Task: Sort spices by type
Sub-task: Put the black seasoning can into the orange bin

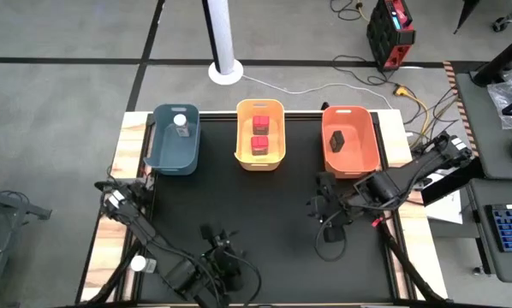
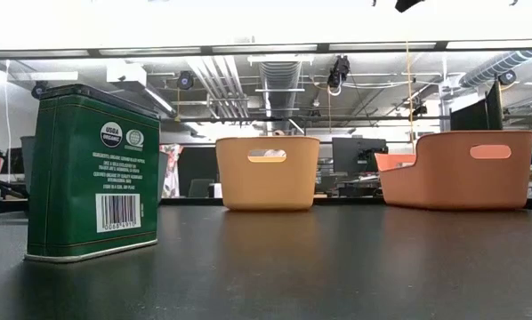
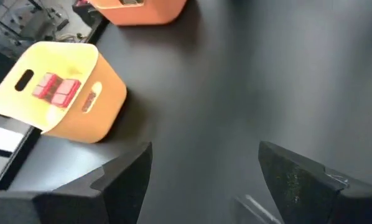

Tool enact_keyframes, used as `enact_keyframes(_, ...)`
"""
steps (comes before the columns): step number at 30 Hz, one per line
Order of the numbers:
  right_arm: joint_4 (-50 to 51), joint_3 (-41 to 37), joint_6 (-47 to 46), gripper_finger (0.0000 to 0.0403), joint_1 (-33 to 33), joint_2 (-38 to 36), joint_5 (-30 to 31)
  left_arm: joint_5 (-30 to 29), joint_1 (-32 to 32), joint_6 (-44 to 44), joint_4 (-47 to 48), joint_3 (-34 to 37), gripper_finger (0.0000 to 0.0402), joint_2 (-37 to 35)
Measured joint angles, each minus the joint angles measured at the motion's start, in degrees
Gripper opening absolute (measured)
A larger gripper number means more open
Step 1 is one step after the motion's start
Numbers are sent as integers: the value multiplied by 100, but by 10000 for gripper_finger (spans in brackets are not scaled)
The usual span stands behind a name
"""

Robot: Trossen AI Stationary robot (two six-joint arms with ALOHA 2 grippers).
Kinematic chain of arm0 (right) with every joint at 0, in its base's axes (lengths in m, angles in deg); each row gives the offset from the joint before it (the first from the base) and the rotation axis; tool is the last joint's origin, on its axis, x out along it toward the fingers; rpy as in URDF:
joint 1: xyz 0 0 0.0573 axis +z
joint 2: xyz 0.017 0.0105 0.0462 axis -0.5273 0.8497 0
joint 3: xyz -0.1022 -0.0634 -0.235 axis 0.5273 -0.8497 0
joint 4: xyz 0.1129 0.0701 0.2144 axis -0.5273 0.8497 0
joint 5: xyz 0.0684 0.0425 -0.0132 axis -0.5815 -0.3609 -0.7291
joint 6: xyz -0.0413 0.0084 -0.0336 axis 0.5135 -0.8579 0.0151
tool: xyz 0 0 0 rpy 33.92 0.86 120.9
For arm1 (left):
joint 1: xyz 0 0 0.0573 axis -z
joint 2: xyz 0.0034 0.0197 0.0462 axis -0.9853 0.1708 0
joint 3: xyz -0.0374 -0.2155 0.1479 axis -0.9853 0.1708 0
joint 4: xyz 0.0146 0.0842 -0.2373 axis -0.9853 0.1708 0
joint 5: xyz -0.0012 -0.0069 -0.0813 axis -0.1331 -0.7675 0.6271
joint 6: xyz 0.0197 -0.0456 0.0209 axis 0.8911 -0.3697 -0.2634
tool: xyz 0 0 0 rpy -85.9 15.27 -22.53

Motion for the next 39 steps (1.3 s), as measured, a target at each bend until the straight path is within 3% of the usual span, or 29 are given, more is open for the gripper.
enact_keyframes(7,118,-97,50,119,-2,0,88,915,16,-1040,1022,-524,278,176)
enact_keyframes(18,88,-354,-22,135,-4,2,90,2352,8,-2576,979,-480,278,-5)
enact_keyframes(25,86,-352,-20,158,-11,2,88,2626,-167,-3473,886,-232,278,19)
enact_keyframes(39,299,-340,-257,259,-17,0,39,2941,-714,-3645,1,609,290,24)
